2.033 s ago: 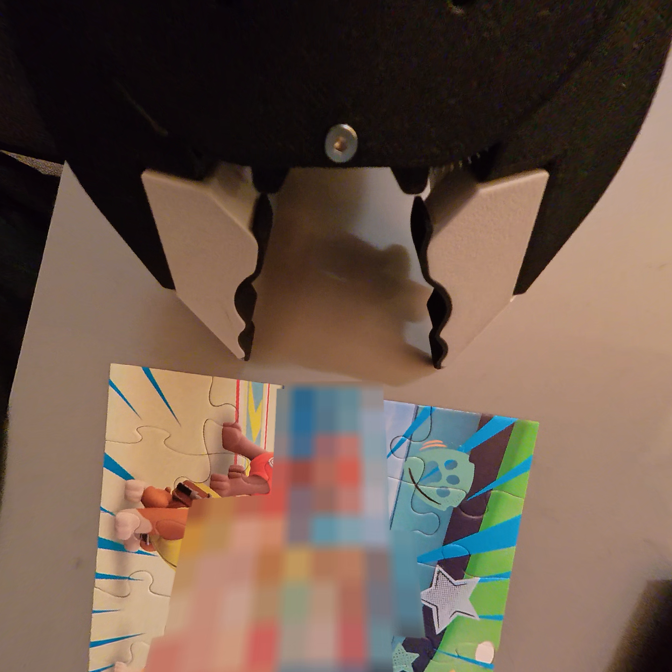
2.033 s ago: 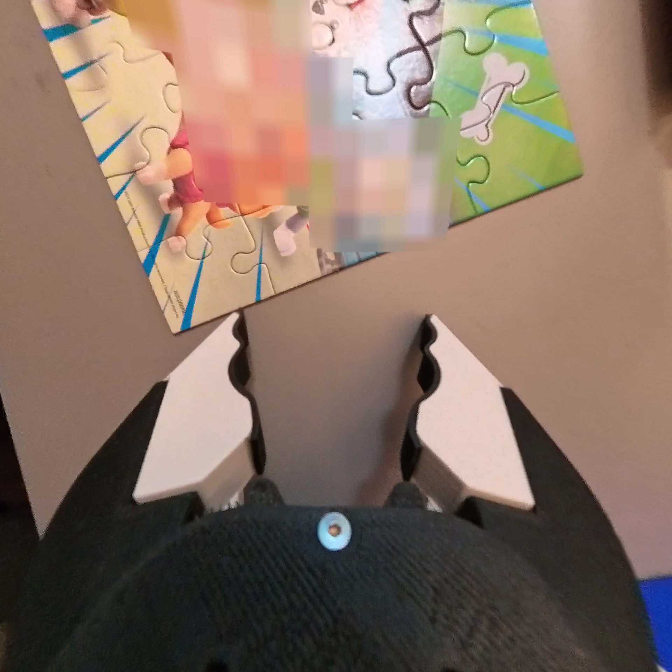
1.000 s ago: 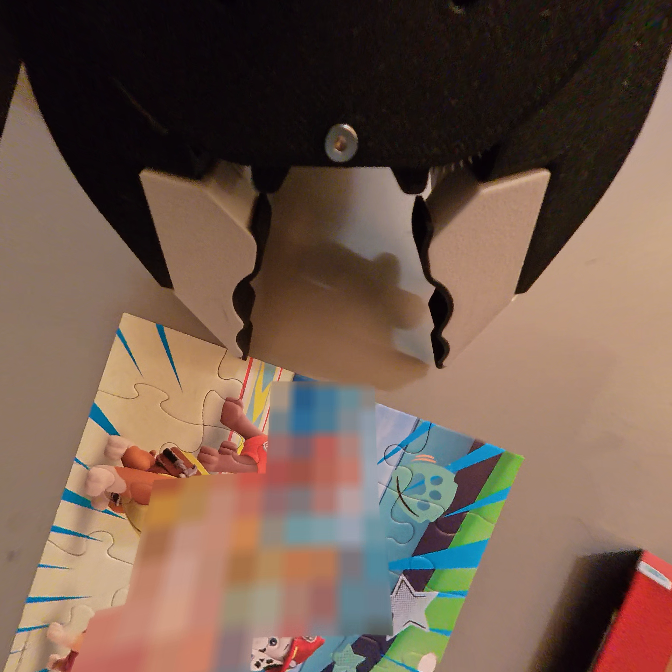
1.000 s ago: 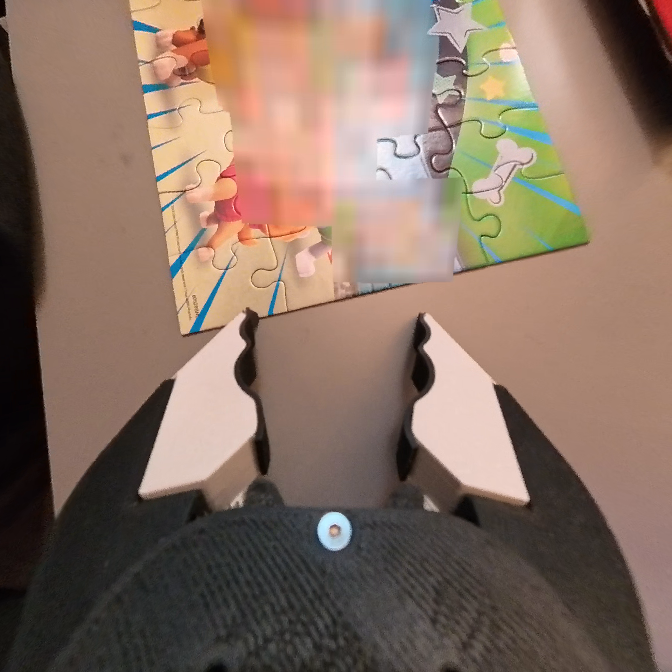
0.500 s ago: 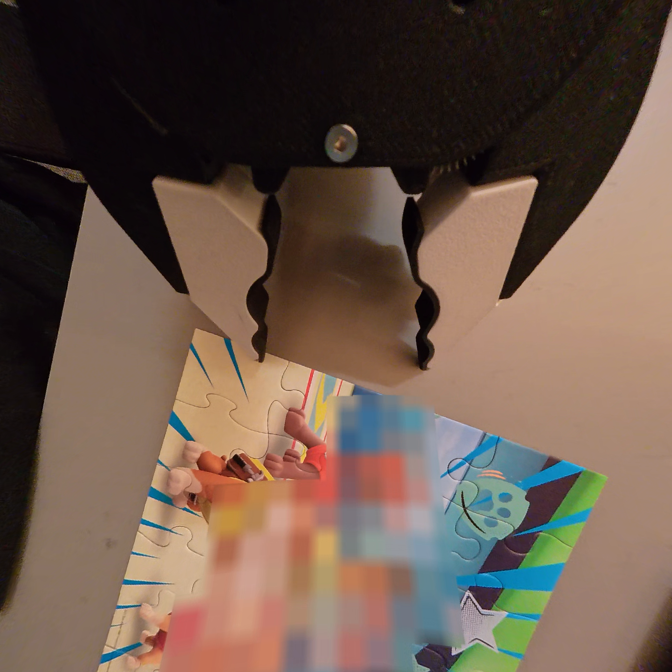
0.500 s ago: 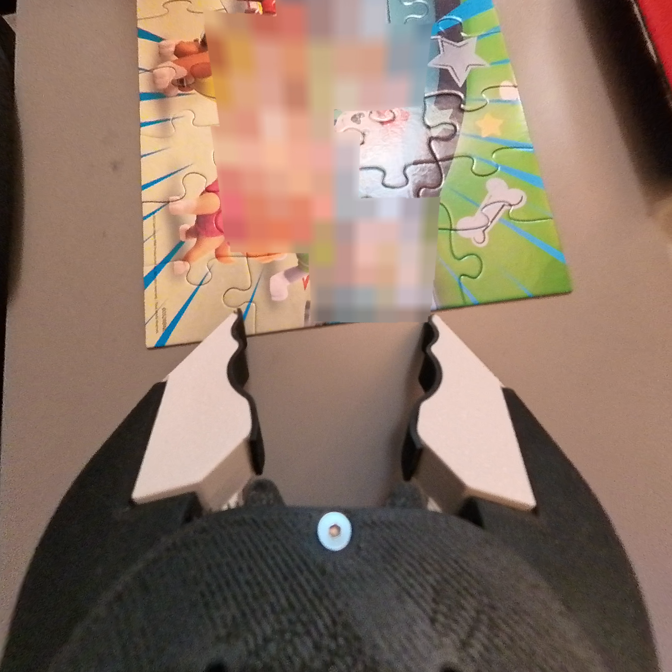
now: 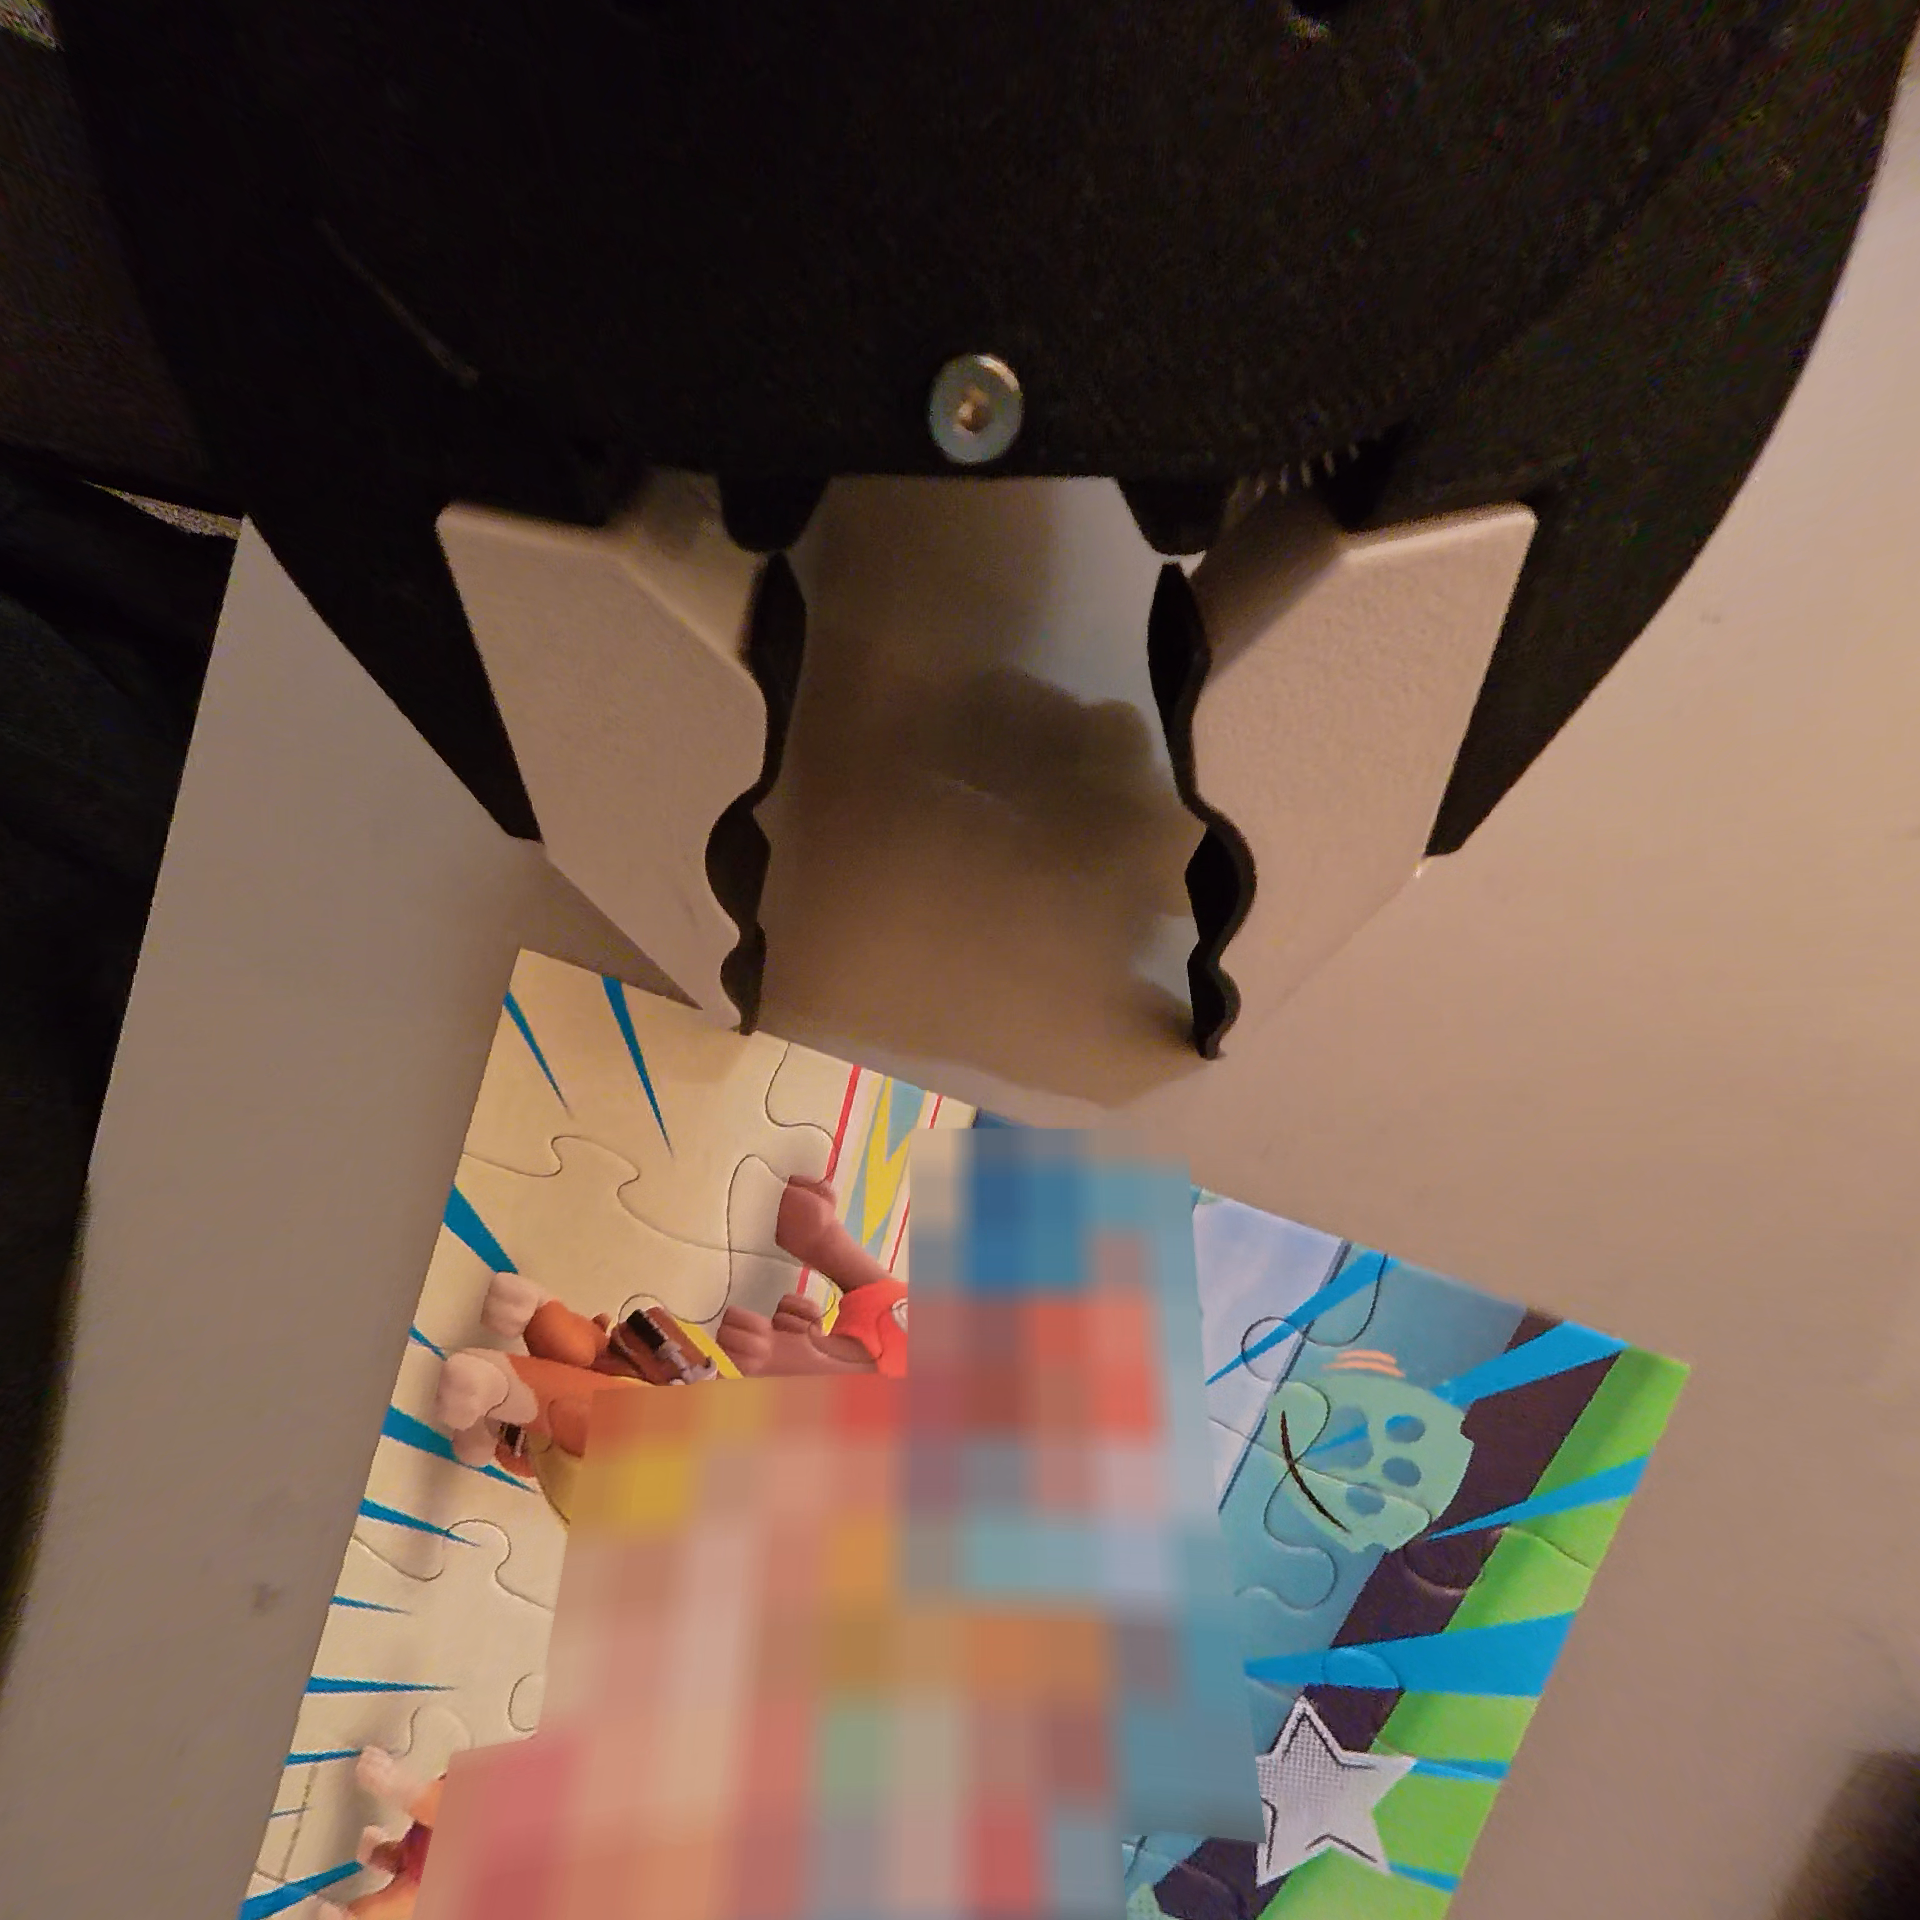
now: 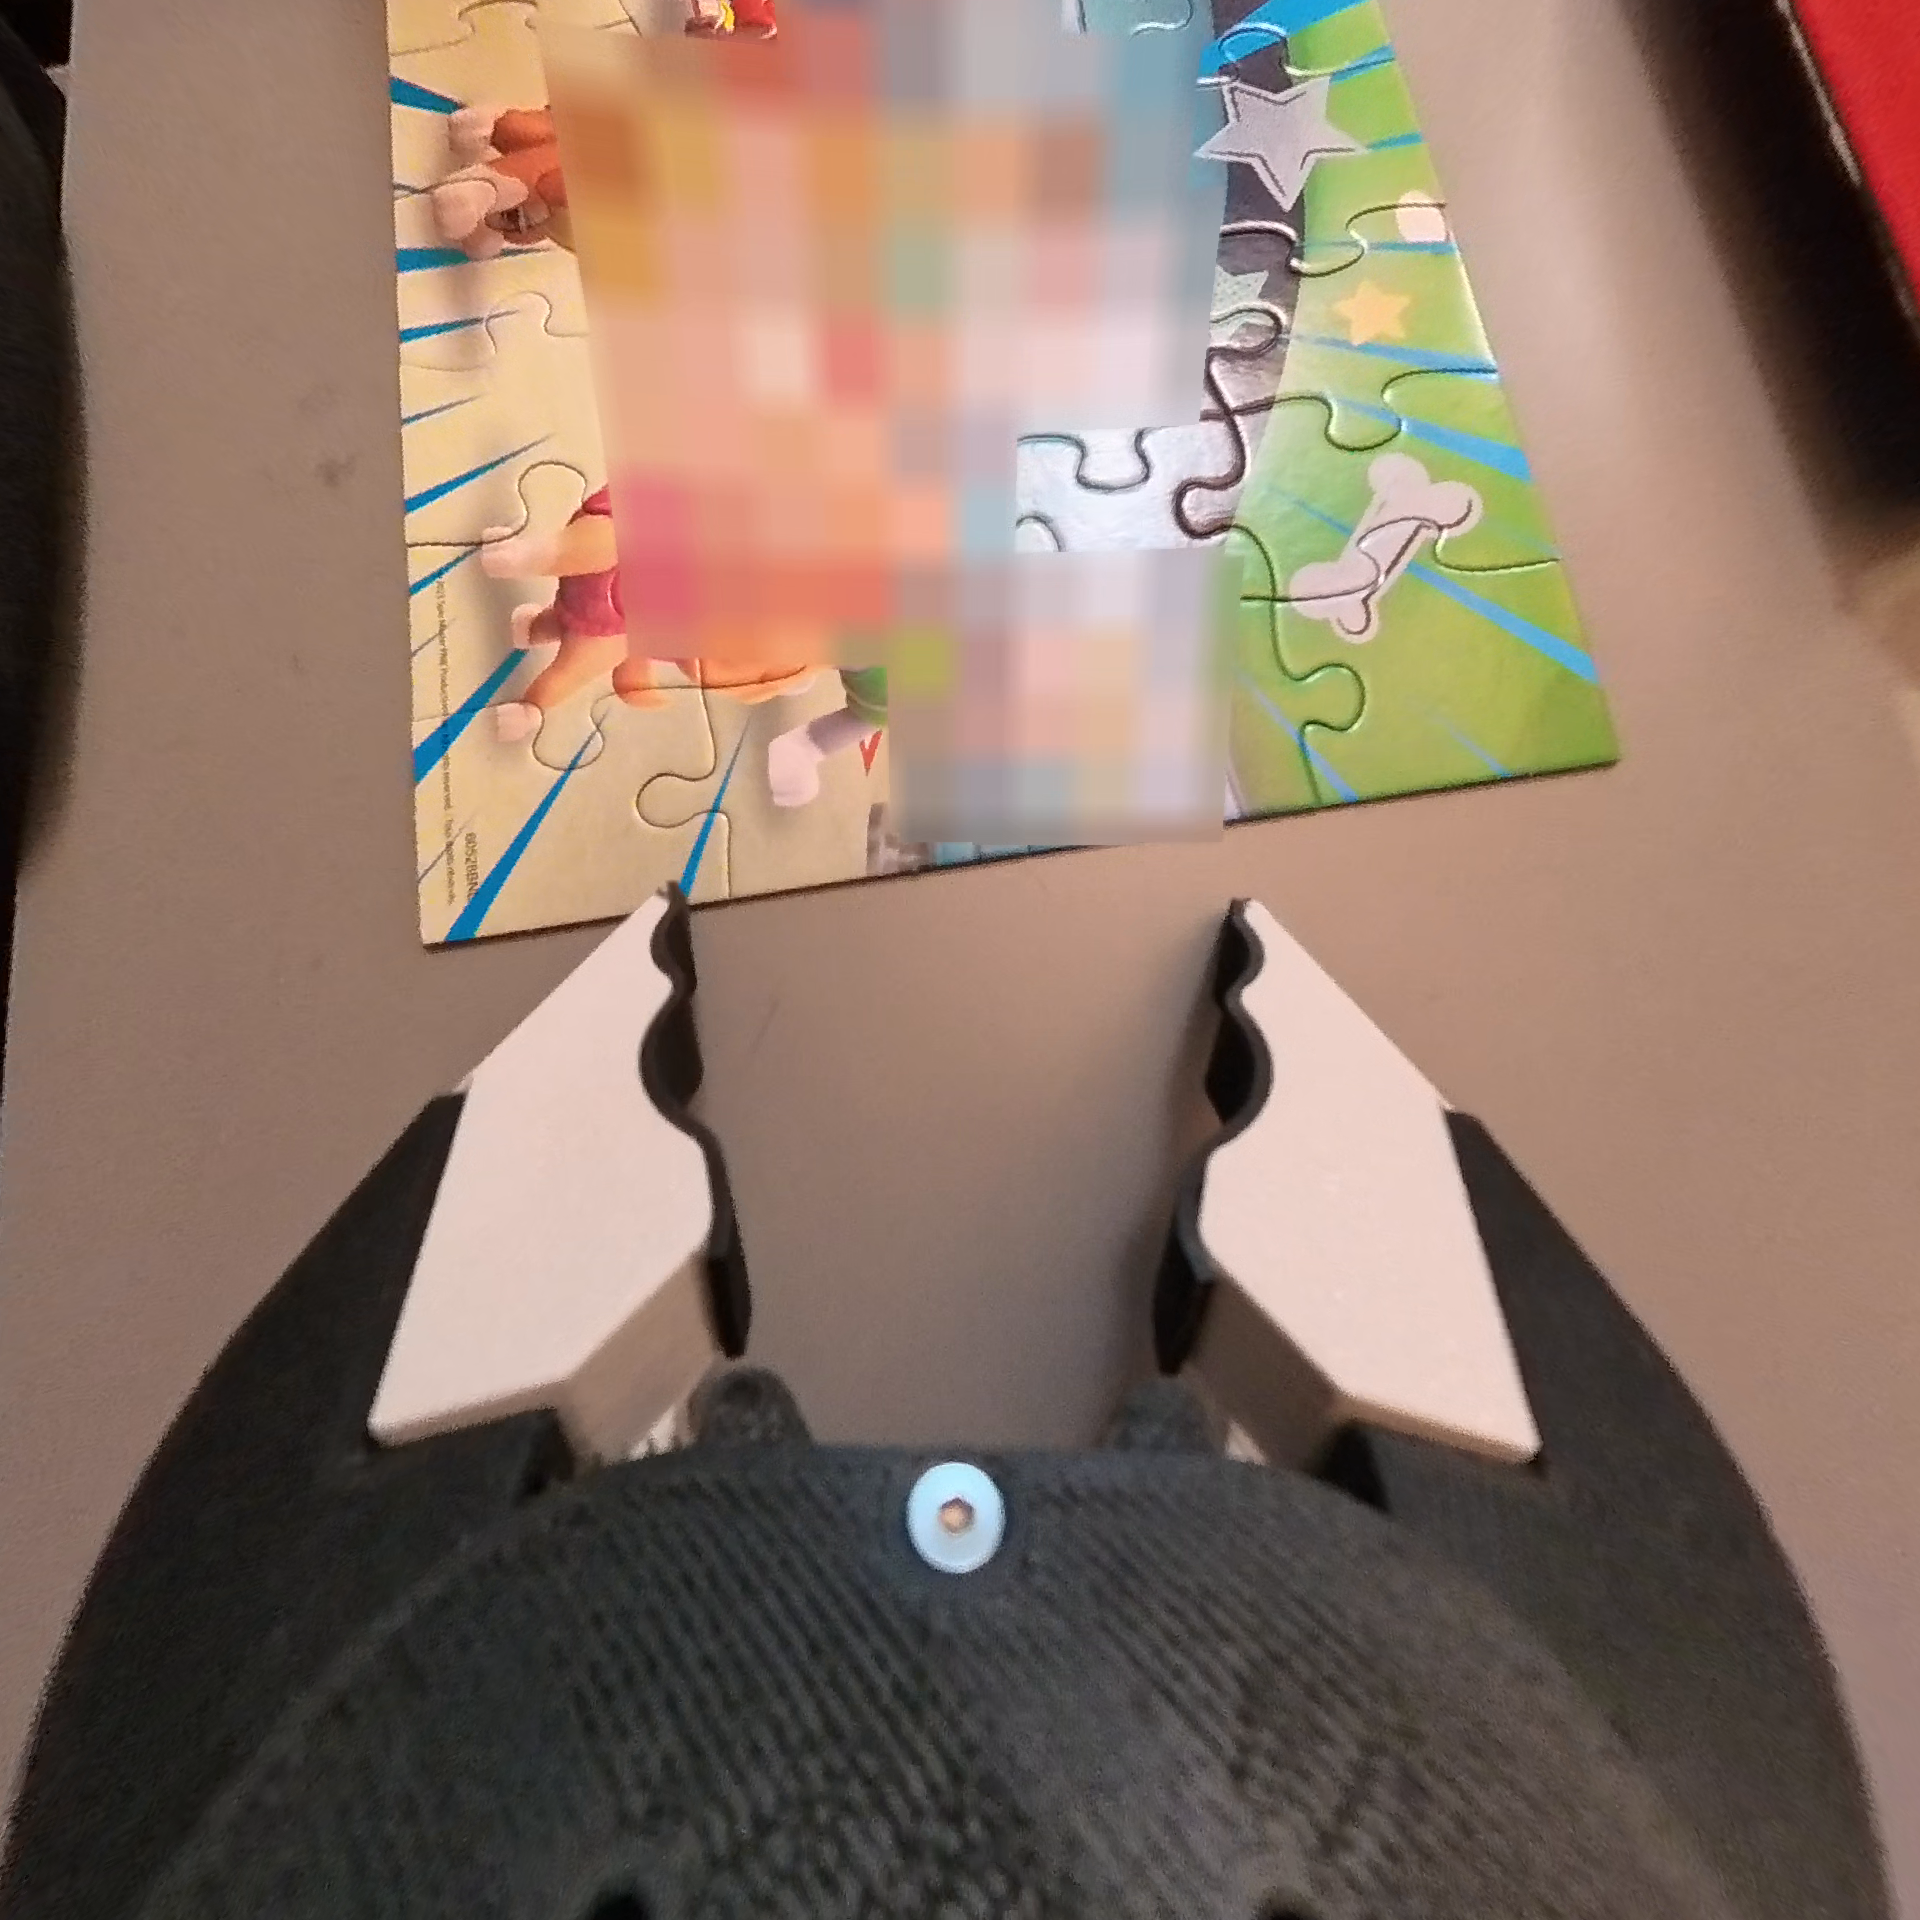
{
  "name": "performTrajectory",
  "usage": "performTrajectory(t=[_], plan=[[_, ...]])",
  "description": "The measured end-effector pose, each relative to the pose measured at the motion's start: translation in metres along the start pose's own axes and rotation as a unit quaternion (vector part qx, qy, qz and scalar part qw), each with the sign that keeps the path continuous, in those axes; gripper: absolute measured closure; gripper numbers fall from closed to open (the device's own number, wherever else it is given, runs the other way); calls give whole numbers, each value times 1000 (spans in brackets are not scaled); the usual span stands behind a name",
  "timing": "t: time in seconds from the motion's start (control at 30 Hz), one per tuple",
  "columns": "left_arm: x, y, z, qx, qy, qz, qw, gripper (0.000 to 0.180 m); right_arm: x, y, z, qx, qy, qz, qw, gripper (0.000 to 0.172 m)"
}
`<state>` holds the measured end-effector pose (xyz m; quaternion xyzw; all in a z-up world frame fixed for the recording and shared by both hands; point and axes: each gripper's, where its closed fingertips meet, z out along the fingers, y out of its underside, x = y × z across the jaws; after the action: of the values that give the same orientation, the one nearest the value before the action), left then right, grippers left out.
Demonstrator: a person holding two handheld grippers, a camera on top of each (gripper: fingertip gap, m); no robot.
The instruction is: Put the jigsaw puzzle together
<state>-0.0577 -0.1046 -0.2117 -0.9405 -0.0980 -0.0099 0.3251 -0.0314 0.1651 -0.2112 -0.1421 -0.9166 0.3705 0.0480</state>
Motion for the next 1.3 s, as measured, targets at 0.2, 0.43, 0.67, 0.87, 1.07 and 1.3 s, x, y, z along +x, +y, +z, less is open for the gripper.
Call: performTrajectory(t=[0.2, 0.43, 0.67, 0.87, 1.07, 1.3], plan=[[4, 0, 2, -2, -4, 25, 1000, 101, 1, 1, 3, -23, -7, -25, 999, 65], [1, -4, 4, 1, 16, 66, 998, 99, 1, -3, 5, 4, -27, -44, 999, 63], [2, -7, 7, -9, 52, 90, 995, 98, 1, -4, 6, 4, -33, -48, 998, 63], [5, -7, 7, -10, 59, 91, 994, 100, 1, -6, 8, 6, -45, -57, 997, 63], [10, -7, 7, -15, 65, 93, 993, 101, 0, -7, 9, 6, -52, -63, 997, 64], [11, -7, 7, -20, 66, 97, 993, 101, 0, -7, 9, -12, -52, -66, 996, 63]])
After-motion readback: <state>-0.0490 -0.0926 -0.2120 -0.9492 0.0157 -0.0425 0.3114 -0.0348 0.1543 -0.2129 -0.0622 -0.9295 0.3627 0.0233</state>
